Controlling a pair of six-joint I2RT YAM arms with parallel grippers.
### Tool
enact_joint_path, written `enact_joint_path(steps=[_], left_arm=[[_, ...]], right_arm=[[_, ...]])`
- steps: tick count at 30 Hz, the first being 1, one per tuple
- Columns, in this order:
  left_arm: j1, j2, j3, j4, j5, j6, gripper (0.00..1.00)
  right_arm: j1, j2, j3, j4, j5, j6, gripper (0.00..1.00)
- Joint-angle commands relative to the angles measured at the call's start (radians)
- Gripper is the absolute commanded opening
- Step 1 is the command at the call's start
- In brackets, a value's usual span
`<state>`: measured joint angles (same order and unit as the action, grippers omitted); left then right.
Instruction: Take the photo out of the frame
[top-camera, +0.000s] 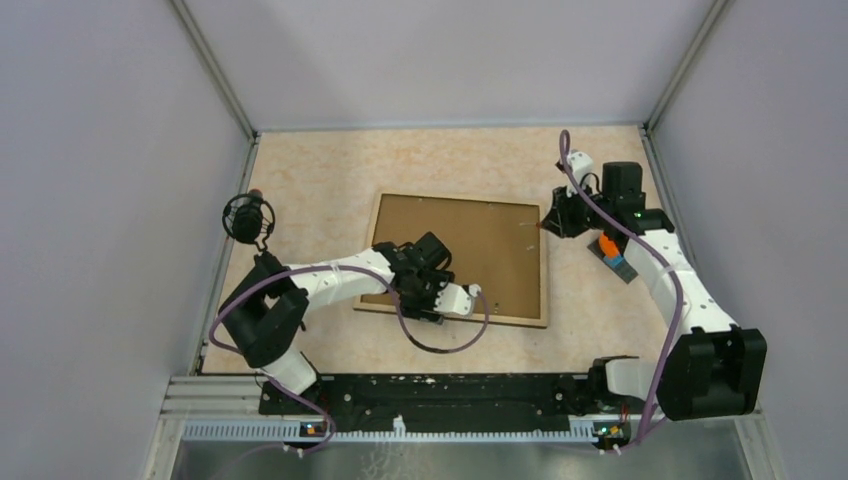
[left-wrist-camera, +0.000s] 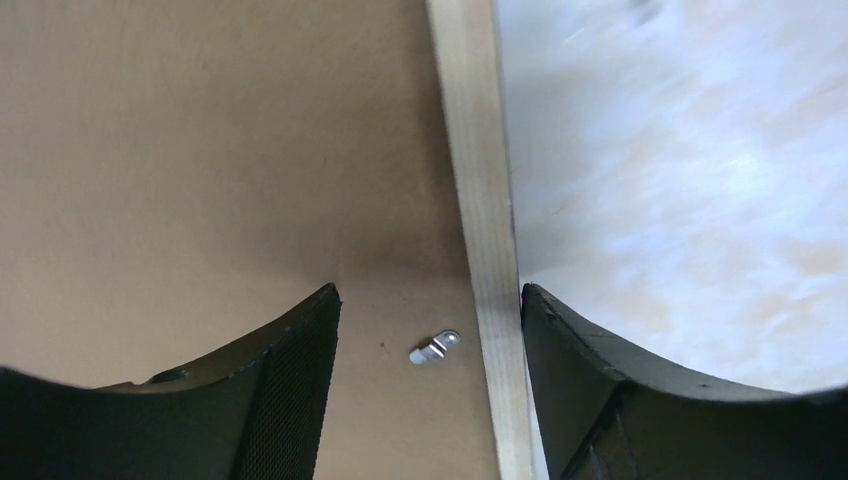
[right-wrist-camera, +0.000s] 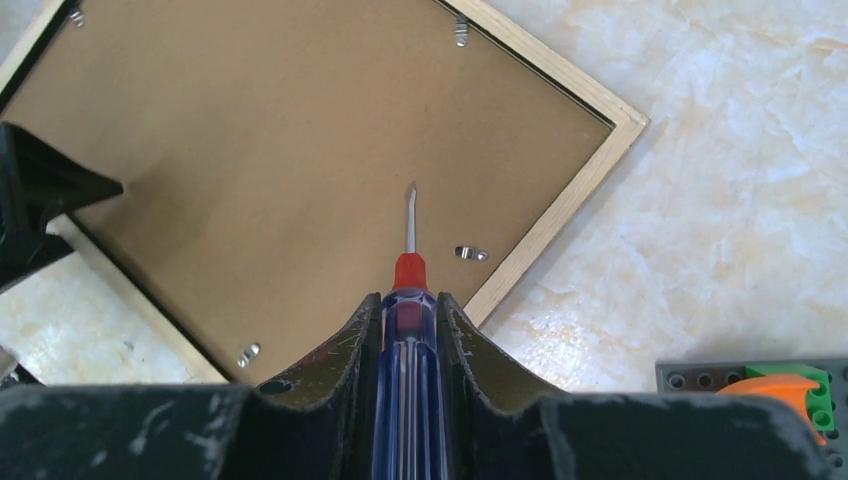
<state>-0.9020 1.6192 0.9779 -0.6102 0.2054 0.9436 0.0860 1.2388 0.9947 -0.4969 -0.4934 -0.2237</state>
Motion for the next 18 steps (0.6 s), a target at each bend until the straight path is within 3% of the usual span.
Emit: enact_joint_path(steps=[1,8,13,18], left_arm=[[0.088,-0.011,0.030,0.071,-0.121,0.038,0.71],[0.167,0.006,0.163,0.115,-0.112,-0.116,0.74],[0.215,0.043,0.302,0.153,-0.133,-0.303,0.93],[0.115,0.066,0.440,0.195,-0.124,-0.607,0.99]], right_arm=[[-0.035,-0.049,0.006,0.055,-0.042,0.050,0.00],[-0.165,-0.047,0.013,0.083,-0.150,0.107,0.00],[-0.192,-0.057,0.010,0.093,-0.162,0.121,0.00],[-0.225,-0.069,0.022,0.107,-0.144,0.154,0.00]])
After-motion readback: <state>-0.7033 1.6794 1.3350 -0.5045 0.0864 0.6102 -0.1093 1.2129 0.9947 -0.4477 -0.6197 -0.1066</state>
